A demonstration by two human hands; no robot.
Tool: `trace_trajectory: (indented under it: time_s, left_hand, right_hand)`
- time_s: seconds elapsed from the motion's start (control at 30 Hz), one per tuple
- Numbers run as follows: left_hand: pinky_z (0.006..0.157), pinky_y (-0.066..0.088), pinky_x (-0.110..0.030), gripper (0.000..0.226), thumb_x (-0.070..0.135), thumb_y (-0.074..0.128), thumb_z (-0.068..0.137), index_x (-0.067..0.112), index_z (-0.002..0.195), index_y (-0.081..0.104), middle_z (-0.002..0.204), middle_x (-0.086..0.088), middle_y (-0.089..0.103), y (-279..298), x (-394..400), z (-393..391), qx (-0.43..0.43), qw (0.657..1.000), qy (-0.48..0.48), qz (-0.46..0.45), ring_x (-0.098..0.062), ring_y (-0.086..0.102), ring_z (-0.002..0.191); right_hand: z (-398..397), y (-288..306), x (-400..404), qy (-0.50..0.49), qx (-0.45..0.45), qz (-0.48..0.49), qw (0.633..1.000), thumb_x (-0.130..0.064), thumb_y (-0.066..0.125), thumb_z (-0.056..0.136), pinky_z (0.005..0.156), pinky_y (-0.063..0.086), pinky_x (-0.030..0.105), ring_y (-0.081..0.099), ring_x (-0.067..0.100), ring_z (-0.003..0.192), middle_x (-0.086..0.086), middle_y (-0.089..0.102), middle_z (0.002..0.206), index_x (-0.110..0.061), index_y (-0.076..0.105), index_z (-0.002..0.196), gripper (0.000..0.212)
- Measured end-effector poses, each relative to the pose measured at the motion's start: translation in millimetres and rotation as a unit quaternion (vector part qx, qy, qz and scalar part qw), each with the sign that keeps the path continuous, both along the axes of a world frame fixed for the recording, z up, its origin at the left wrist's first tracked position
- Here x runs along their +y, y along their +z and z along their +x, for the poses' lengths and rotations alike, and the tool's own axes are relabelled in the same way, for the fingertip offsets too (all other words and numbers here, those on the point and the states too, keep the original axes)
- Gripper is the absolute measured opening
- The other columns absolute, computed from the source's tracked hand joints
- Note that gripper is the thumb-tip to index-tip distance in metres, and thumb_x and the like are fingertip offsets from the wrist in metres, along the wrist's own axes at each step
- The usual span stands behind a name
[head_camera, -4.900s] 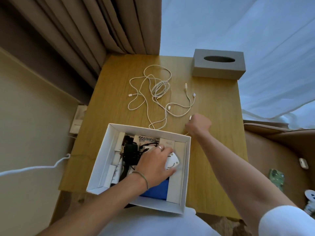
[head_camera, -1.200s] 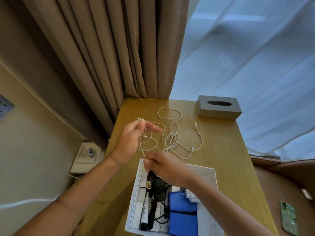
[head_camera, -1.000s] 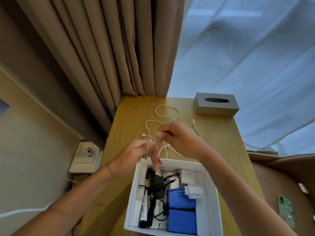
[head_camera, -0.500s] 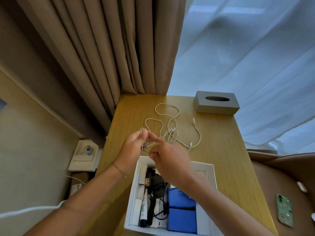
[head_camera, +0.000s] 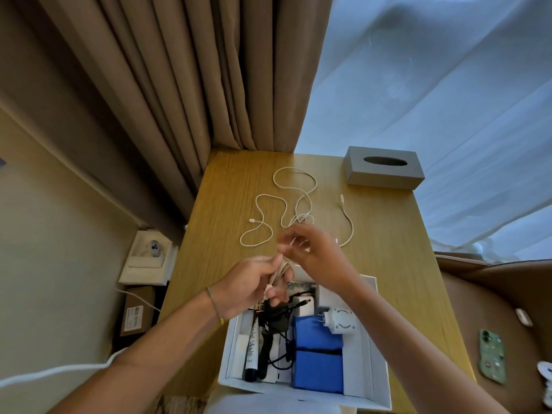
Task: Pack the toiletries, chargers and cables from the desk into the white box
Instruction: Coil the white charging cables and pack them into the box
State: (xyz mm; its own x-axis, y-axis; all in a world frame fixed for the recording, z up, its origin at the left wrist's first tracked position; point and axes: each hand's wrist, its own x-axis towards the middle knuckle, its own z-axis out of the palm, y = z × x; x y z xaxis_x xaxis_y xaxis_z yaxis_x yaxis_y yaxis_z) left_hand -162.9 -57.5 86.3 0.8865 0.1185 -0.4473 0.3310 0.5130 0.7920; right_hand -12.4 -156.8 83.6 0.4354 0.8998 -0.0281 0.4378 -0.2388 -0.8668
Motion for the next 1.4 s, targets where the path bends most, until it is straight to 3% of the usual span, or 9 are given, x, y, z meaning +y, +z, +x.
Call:
trace_trajectory:
  time_s: [0.2,0.37,0.6,0.73,0.8,0.97,1.13,1.27,1.4]
  left_hand:
    - [0.074,0.048,-0.035,0.036,0.031,0.037,0.102,0.012,0.074,0.05,0.046,0.004,0.031,-11.1,0.4,-1.7,-0.044,0.996,0.037,-0.061,-0.014,0.032,0.044]
    - [0.071,0.052,-0.032,0.041,0.034,0.038,0.101,0.011,0.072,0.055,0.045,0.0,0.04,-18.3,0.9,-5.3,-0.021,0.998,0.053,-0.026,-0.017,0.047,0.045]
    - [0.065,0.044,-0.036,0.04,0.017,0.044,0.105,0.01,0.07,0.059,0.066,-0.005,0.056,-32.4,-10.8,-3.2,0.069,0.909,0.143,0.386,-0.021,0.054,0.063]
    - [0.079,0.05,-0.048,0.038,0.02,0.04,0.106,-0.003,0.096,0.068,0.093,-0.019,0.066,-39.5,-17.0,-5.0,0.101,0.888,0.139,0.426,-0.034,0.062,0.085]
    - [0.067,0.048,-0.047,0.039,0.023,0.039,0.107,0.0,0.089,0.066,0.078,-0.017,0.064,-40.7,-20.6,-7.3,0.095,0.897,0.124,0.413,-0.036,0.056,0.069]
    - [0.054,0.035,-0.025,0.039,0.025,0.04,0.106,0.022,0.071,0.055,0.062,0.01,0.049,-48.2,-24.8,-16.8,0.084,0.887,0.033,0.453,-0.005,0.046,0.055]
    - [0.058,0.04,-0.033,0.035,0.024,0.045,0.104,0.019,0.07,0.052,0.072,0.003,0.051,-61.6,-18.8,-33.5,0.066,0.827,0.006,0.559,-0.015,0.05,0.067]
    - [0.054,0.033,-0.023,0.024,0.021,0.048,0.101,0.018,0.079,0.058,0.077,0.008,0.052,-71.0,-17.0,-47.7,0.067,0.782,0.027,0.619,-0.006,0.049,0.067]
    - [0.056,0.035,-0.021,0.02,0.019,0.051,0.099,0.019,0.082,0.061,0.081,0.009,0.055,-74.5,-18.7,-48.1,0.069,0.772,0.027,0.632,-0.007,0.05,0.071]
  right_hand:
    - [-5.1,-7.0,-6.7,0.029,0.271,-0.039,0.961,-0.03,0.046,0.107,0.098,0.054,0.053,0.07,0.04,0.102,0.022,0.074,0.104,-0.003,0.072,0.111,0.037]
    - [-11.2,-17.2,-11.3,0.038,0.339,-0.022,0.94,-0.021,0.052,0.104,0.086,0.056,0.046,0.067,0.044,0.092,0.03,0.066,0.097,0.003,0.063,0.104,0.027]
    - [-20.1,-33.3,-10.1,-0.014,0.167,-0.018,0.986,-0.022,0.068,0.096,0.072,0.055,0.059,0.066,0.035,0.072,0.025,0.07,0.087,-0.006,0.067,0.099,0.016]
    - [-23.2,-39.9,-14.4,0.001,0.137,-0.05,0.989,-0.025,0.07,0.094,0.07,0.063,0.049,0.073,0.021,0.073,0.002,0.075,0.08,-0.013,0.073,0.1,0.014]
    - [-22.2,-41.8,-17.4,0.004,0.136,-0.072,0.988,-0.027,0.071,0.094,0.069,0.064,0.047,0.074,0.016,0.072,-0.001,0.075,0.08,-0.012,0.074,0.102,0.017]
    - [-20.0,-49.1,-28.4,0.031,0.112,-0.099,0.988,-0.027,0.074,0.091,0.06,0.061,0.043,0.07,0.033,0.064,0.01,0.076,0.077,-0.013,0.075,0.094,0.014]
    - [-25.4,-67.3,-47.6,0.02,0.137,-0.142,0.98,-0.019,0.074,0.091,0.07,0.063,0.044,0.074,0.03,0.076,0.008,0.078,0.082,-0.015,0.076,0.094,0.006]
    - [-29.3,-87.5,-66.3,0.124,-0.033,-0.222,0.967,-0.022,0.071,0.091,0.066,0.059,0.037,0.068,0.015,0.066,-0.007,0.073,0.073,-0.019,0.078,0.089,0.008]
    - [-28.7,-99.8,-82.3,0.16,-0.067,-0.316,0.933,-0.027,0.068,0.094,0.059,0.048,0.018,0.065,0.004,0.063,-0.008,0.074,0.073,-0.018,0.079,0.089,0.015]
